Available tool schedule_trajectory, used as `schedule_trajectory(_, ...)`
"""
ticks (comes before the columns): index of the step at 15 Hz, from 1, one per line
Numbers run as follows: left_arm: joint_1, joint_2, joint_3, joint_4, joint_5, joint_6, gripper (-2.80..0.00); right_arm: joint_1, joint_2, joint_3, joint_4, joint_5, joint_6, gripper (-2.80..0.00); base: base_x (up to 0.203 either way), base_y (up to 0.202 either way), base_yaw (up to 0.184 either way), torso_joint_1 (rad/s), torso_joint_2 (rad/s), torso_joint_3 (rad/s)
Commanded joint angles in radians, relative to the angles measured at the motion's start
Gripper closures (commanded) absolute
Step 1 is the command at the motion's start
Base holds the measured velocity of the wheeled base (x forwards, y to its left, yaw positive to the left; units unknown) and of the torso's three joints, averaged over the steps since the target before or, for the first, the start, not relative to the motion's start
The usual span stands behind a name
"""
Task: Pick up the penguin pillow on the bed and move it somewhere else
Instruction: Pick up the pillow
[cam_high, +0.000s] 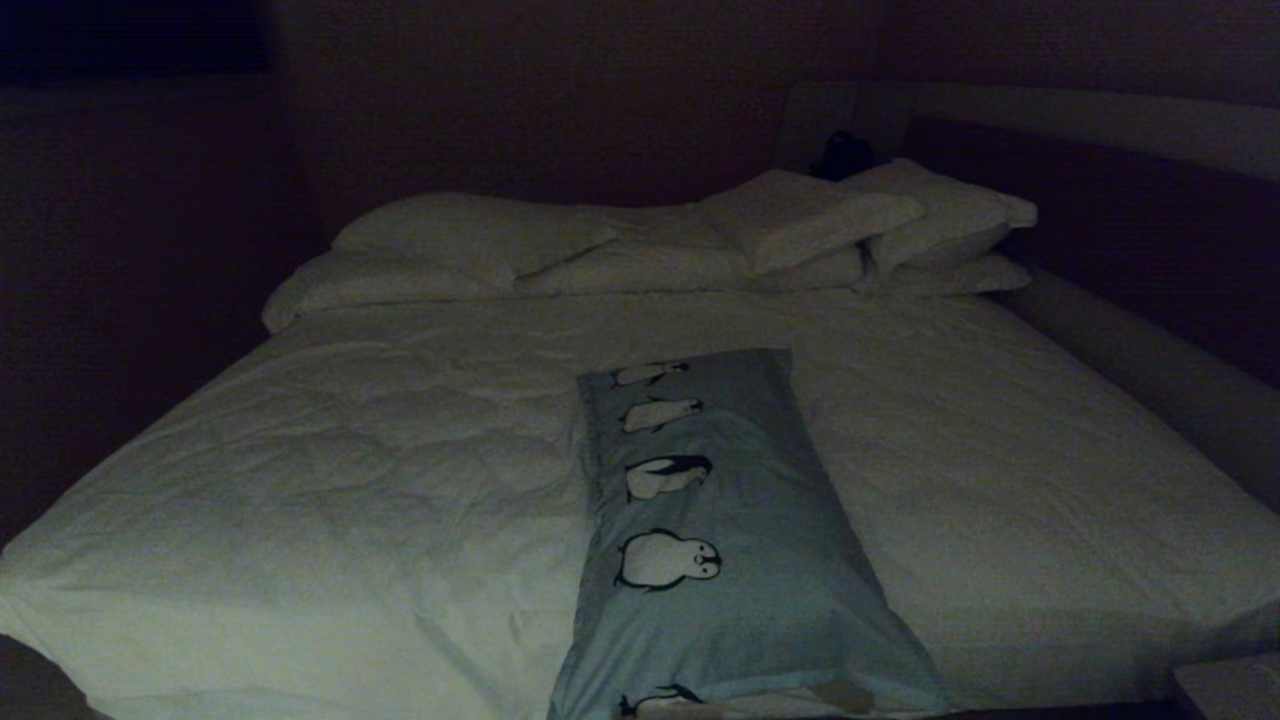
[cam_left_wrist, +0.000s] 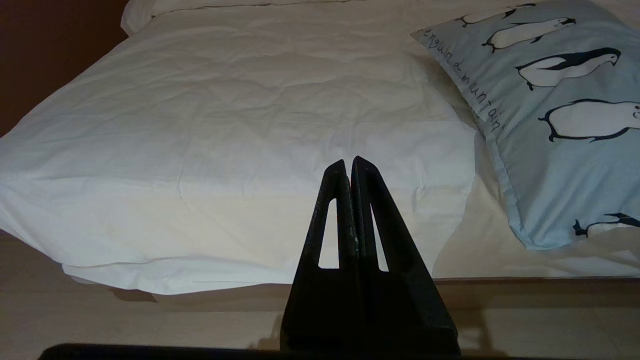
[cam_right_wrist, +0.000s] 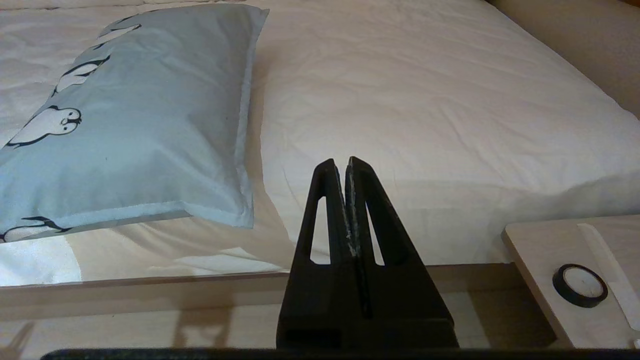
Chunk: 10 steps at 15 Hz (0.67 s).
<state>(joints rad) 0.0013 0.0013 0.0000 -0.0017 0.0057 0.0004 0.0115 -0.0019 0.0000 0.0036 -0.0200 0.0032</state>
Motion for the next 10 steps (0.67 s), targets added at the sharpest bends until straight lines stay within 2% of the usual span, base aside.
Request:
schedule_trajectory(1,0.000,0.000,0.000,0.000,0.000,0.001,0.00,-0.001,0.002,0.000,-0.001,0.000,0.000,0.00,0.000,0.000,0.000,0.000,0.00,0.000)
schedule_trajectory(10,0.000,0.000,0.000,0.000,0.000,0.000,0.00,-0.001,0.002,0.000,-0.002,0.000,-0.003,0.00,0.000,0.000,0.000,0.000,0.00,0.000)
